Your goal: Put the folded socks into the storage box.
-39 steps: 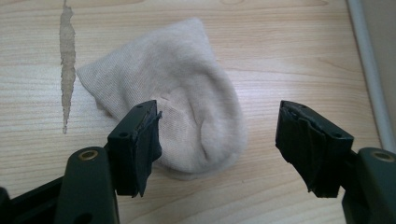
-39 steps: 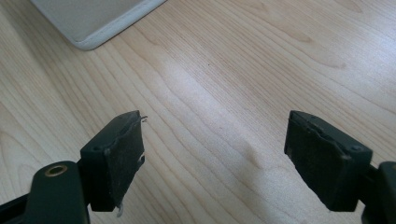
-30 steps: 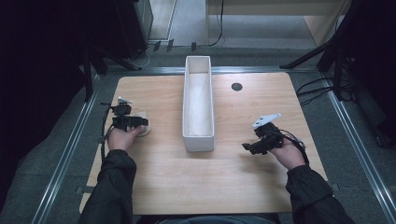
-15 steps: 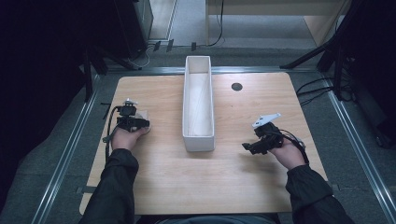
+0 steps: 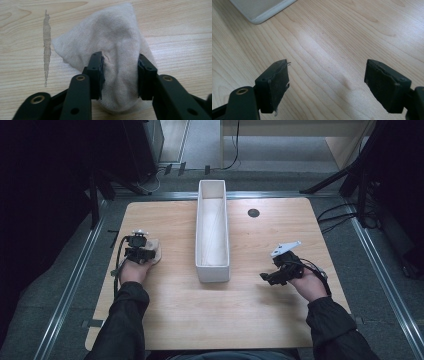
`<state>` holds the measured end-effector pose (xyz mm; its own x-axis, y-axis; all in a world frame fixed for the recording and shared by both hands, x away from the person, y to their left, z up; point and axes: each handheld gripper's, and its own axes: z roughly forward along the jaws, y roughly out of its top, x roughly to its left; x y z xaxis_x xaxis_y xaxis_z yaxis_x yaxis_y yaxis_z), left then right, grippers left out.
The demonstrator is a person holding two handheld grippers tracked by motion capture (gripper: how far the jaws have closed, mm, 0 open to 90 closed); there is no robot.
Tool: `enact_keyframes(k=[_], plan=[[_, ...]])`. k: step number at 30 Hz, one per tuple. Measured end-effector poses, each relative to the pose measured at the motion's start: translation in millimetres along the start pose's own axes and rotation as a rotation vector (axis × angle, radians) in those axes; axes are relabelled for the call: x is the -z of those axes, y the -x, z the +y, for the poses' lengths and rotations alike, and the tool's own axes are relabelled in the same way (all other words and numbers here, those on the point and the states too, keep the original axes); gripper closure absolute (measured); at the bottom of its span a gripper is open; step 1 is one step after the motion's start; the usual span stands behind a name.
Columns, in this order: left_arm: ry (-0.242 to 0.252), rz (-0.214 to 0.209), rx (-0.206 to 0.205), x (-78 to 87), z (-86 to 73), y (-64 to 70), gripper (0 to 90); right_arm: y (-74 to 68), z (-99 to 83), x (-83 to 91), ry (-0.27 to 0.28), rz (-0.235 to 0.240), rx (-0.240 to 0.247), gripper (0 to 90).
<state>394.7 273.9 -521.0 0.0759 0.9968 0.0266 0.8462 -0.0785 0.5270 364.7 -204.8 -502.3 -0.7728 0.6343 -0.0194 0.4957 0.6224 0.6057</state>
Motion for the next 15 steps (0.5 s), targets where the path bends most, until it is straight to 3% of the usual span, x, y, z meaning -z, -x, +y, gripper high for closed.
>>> enact_keyframes(k=[5,12,15], plan=[[-0.011,-0.032,0.004,1.7,0.1,-2.4,73.8,-0.4,0.2,-0.6,-0.003,-0.004,0.002,19.5],[-0.052,-0.062,0.01,3.9,5.2,-5.9,77.2,0.5,0.3,-0.2,-0.005,-0.006,0.001,19.5],[-0.064,-0.101,0.046,6.0,8.8,-10.2,77.5,0.8,0.3,-0.3,-0.005,-0.007,-0.001,19.5]])
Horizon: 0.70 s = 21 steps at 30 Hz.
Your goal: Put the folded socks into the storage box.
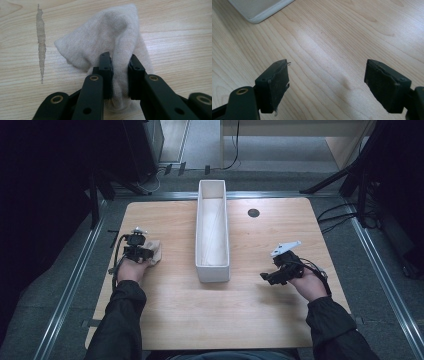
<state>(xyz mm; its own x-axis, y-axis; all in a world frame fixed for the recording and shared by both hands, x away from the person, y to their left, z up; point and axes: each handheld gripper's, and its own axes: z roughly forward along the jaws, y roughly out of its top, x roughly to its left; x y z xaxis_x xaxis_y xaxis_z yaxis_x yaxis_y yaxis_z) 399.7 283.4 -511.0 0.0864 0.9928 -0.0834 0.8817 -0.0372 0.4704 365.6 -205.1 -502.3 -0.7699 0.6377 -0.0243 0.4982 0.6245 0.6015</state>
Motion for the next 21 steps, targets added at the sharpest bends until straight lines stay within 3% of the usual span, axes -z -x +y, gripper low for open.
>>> enact_keyframes(k=[2,7,16,21], plan=[[-0.013,-0.046,0.032,4.5,3.2,-3.9,77.7,0.6,0.0,-0.4,-0.001,0.002,-0.002,19.5],[-0.039,-0.069,0.039,12.1,8.1,-5.3,77.8,0.5,-0.1,-0.5,-0.002,0.002,-0.002,19.5],[-0.113,-0.092,0.021,26.3,17.7,-2.5,77.8,-0.1,-0.2,-1.9,-0.008,0.003,0.006,19.5],[-0.127,-0.095,0.021,37.8,25.1,0.6,77.7,0.1,-0.2,-1.8,-0.006,0.003,0.002,19.5]])
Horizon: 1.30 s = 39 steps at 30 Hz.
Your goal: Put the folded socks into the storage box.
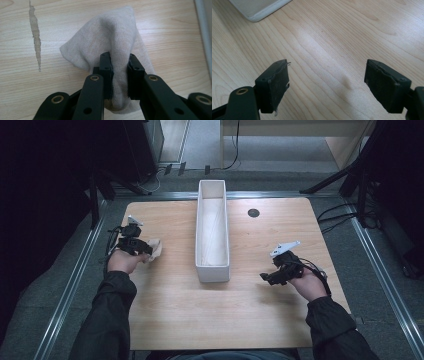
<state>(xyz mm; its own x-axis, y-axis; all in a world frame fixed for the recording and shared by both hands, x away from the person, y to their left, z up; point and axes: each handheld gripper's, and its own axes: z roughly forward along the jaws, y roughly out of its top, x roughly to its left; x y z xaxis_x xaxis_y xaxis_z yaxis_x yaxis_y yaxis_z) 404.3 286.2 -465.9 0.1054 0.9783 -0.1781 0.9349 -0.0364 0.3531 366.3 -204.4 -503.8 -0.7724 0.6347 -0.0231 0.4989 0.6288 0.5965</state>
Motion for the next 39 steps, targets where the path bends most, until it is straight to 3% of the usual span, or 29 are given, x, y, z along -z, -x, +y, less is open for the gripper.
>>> enact_keyframes(k=[11,18,21,22,25,31,39], plan=[[-0.043,-0.015,0.012,24.0,11.8,10.2,77.6,0.0,-0.4,-0.1,-0.003,0.002,0.004,19.5],[-0.054,-0.021,-0.01,37.7,16.4,20.9,77.6,-0.4,-0.5,-0.4,-0.006,0.007,0.002,19.6],[-0.052,-0.025,-0.022,43.3,18.0,26.7,77.6,-0.5,-0.5,-0.6,-0.004,0.005,0.005,19.5],[-0.051,-0.008,-0.038,47.6,19.5,31.4,77.5,-0.7,-0.5,-0.7,-0.004,0.005,0.006,19.5],[-0.04,-0.007,-0.032,51.6,21.3,34.5,77.6,-0.7,-0.5,-0.8,-0.005,0.005,0.005,19.5],[-0.037,-0.031,-0.069,64.7,26.4,52.8,77.5,-0.3,-0.8,-1.0,-0.005,0.007,0.004,19.5],[-0.021,-0.054,-0.079,69.5,30.9,69.1,77.5,-0.5,-1.0,-0.8,-0.007,0.011,0.0,19.5]])
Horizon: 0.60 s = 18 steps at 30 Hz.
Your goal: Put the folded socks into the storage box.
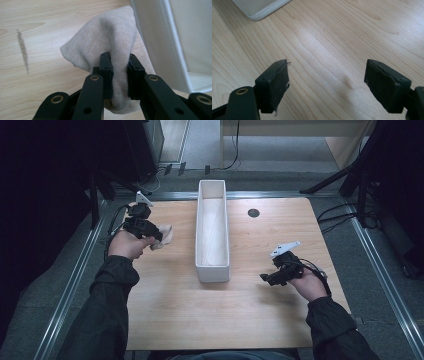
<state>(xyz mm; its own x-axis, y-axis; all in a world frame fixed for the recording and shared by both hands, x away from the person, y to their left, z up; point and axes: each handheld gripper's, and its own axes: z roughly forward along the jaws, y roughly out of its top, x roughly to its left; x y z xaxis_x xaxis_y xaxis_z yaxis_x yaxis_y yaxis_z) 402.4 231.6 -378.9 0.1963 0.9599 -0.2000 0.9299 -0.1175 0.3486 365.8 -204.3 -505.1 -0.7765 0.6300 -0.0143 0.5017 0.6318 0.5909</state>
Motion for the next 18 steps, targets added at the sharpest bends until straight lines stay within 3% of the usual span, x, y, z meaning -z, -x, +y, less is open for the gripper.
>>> enact_keyframes(k=[9,18], plan=[[-0.001,-0.01,-0.052,4.9,10.1,24.9,77.4,0.5,-0.3,0.0,0.003,-0.001,0.002,19.5],[0.014,-0.038,-0.12,9.3,15.2,63.2,77.2,0.3,-0.3,0.4,0.002,0.0,0.0,19.5]])
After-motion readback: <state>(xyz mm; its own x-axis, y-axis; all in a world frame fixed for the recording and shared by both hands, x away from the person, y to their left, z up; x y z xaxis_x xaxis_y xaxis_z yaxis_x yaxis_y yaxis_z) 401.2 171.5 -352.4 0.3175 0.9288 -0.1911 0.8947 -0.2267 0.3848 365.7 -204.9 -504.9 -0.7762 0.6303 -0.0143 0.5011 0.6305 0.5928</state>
